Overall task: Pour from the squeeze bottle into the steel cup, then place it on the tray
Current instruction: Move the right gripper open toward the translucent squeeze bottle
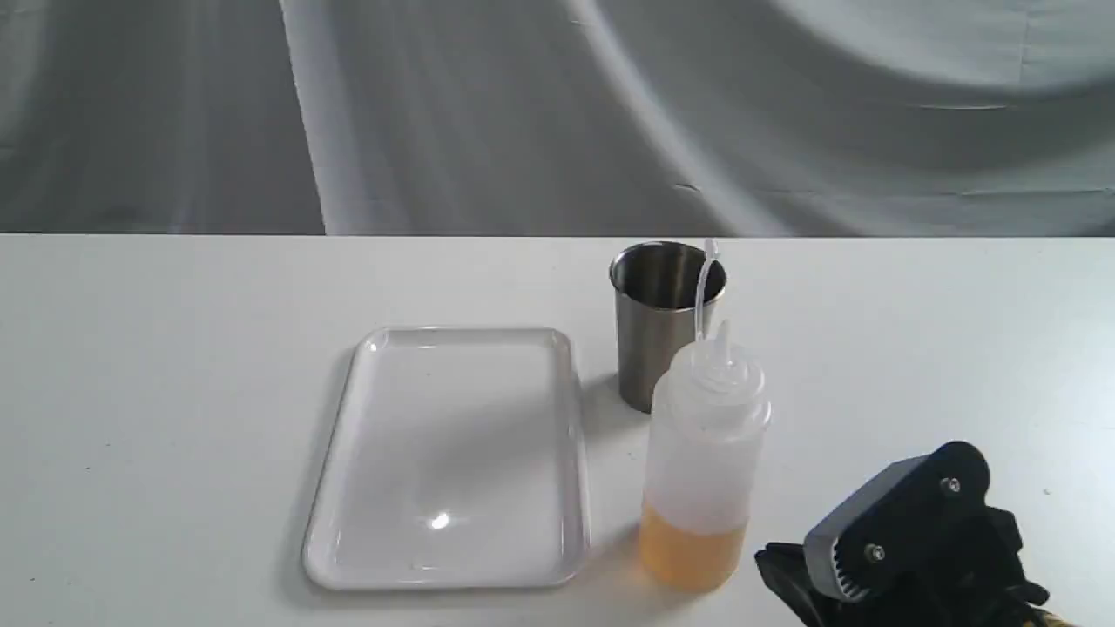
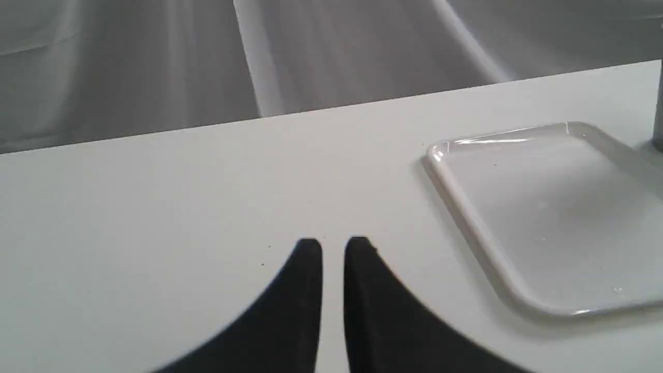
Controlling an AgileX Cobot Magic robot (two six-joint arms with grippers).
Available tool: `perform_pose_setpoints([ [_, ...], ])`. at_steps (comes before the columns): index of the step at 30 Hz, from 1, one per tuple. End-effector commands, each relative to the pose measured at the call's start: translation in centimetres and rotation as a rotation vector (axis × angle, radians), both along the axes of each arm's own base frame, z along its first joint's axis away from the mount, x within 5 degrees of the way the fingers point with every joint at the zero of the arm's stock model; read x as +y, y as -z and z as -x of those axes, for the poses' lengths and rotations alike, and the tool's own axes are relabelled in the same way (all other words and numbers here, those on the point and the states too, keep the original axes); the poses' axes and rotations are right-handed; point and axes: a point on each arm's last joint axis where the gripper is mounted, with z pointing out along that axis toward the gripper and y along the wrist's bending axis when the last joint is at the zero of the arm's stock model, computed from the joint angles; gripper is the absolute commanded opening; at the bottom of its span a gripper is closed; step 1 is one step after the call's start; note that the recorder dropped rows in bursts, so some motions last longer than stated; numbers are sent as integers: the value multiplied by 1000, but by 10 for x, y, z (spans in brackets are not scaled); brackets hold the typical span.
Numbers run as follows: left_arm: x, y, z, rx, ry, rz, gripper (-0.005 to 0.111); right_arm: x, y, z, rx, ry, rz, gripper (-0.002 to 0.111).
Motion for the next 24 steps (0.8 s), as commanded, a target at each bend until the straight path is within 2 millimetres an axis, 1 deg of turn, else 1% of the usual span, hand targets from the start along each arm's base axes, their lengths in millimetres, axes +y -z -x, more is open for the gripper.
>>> perform_pose_setpoints([
  [1,0,1,0,-7,3,-1,8,1,8,-2,-2,3,3,0],
  [7,0,1,0,-7,3,-1,8,2,11,-5,-4,46,-52,0],
  [14,0,1,0,-7,3,-1,8,1,11,-5,0,50,-56,0],
  [16,0,1,0,-7,3,-1,8,1,11,-5,2,50,-55,3],
  [17,0,1,0,-7,3,-1,8,1,11,-5,3,50,-54,6],
  [19,0,1,0,-7,3,-1,8,1,11,-5,3,50,-54,17],
  [20,0,1,0,-7,3,-1,8,1,11,-5,3,50,-54,26],
  [22,0,1,0,-7,3,-1,8,1,11,-5,3,50,-54,47],
  [24,0,1,0,-7,3,-1,8,1,11,-5,4,52,-57,75],
])
